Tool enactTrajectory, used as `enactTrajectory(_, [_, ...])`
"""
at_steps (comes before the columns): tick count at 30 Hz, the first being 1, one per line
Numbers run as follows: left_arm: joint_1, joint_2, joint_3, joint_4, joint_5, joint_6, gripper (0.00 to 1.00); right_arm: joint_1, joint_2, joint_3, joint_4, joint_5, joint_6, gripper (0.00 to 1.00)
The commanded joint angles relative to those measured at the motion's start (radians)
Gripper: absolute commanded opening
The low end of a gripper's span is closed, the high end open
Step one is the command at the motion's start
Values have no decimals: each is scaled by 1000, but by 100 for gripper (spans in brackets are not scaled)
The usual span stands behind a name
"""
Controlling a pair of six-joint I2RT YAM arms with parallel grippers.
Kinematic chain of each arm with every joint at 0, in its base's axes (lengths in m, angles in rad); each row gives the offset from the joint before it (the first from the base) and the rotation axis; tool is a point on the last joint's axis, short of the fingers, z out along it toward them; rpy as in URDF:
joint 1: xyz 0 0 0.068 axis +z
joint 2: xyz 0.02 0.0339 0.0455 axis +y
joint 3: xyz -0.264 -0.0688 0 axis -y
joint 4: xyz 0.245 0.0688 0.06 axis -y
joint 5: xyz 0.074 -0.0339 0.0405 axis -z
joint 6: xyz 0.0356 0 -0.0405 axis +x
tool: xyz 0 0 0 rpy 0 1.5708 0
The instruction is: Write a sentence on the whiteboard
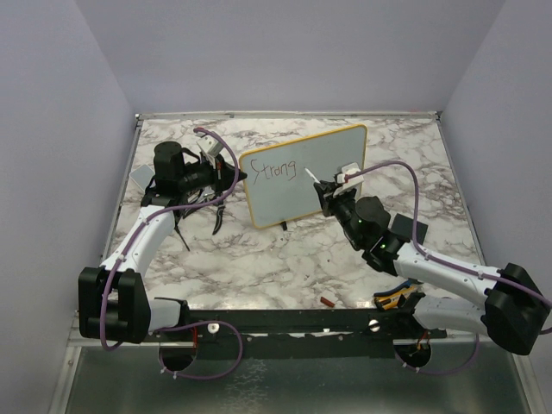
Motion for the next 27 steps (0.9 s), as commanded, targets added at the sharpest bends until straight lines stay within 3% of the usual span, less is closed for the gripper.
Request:
enactTrajectory(1, [3,-1,-18,-25,-48,53,0,-9,33,41,21,-18,3,0])
enactTrajectory(17, [2,-5,-18,-24,-49,53,0,-29,13,29,20,95,-7,1])
enactTrajectory(27, [3,-6,-20,-24,-50,53,0,-29,-55,17,12,-21,-41,1])
